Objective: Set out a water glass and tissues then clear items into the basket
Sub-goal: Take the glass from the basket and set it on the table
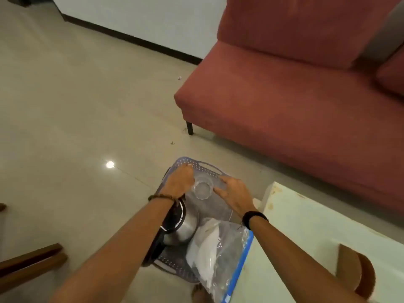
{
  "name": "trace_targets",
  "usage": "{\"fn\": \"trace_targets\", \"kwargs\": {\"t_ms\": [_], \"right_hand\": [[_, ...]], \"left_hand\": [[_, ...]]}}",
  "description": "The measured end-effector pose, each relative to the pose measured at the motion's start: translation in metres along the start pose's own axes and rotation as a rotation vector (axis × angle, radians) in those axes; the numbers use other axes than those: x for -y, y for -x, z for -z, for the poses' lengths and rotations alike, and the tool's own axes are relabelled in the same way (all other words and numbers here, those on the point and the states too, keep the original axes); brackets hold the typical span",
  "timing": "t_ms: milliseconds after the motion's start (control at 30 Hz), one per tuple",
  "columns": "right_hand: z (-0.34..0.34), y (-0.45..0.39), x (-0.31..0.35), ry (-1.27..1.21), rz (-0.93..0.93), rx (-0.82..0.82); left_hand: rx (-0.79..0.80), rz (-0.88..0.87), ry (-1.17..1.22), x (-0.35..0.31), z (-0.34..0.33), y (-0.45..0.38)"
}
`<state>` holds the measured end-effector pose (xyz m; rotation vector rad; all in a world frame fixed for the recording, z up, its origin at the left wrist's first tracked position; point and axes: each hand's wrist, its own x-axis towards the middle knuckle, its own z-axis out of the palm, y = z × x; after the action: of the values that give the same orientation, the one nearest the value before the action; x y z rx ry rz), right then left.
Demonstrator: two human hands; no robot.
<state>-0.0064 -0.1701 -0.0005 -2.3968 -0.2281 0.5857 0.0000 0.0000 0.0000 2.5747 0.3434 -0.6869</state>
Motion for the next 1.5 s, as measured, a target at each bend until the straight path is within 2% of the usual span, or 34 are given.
{"fn": "trace_targets", "kwargs": {"t_ms": [200, 333, 500, 633, 800, 900, 1000, 1200, 1367, 1500], "right_hand": [[-0.054, -0.052, -0.017, -0.175, -0.228, 0.0], [-0.068, -0.062, -0.024, -0.141, -0.256, -0.06], [-0.068, -0.053, -0.022, -0.191, -0.18, -0.112], [-0.033, -0.028, -0.011, -0.231, -0.088, -0.228], [0.041, 0.039, -0.01, -0.264, 0.014, -0.422], [0.081, 0.093, -0.032, -0.304, 0.016, -0.447], [0.112, 0.151, -0.063, -0.268, -0.002, -0.447], [0.143, 0.283, -0.145, -0.201, -0.129, -0.39], [0.123, 0.343, -0.225, -0.186, -0.225, -0.321], [0.081, 0.348, -0.274, -0.191, -0.314, -0.238]], "left_hand": [[0.321, 0.164, 0.067, 0.017, -0.017, -0.06], [0.479, 0.255, 0.212, 0.024, -0.033, -0.076], [0.365, 0.161, 0.071, 0.016, -0.024, -0.072], [0.249, 0.04, 0.003, -0.019, 0.014, -0.037], [0.081, -0.127, 0.093, -0.077, 0.04, 0.036], [0.021, -0.177, 0.142, -0.12, 0.028, 0.091], [0.021, -0.207, 0.188, -0.159, -0.001, 0.141], [0.214, -0.189, 0.325, -0.225, -0.101, 0.225], [0.372, -0.055, 0.41, -0.244, -0.201, 0.25], [0.412, 0.089, 0.506, -0.231, -0.268, 0.243]]}}
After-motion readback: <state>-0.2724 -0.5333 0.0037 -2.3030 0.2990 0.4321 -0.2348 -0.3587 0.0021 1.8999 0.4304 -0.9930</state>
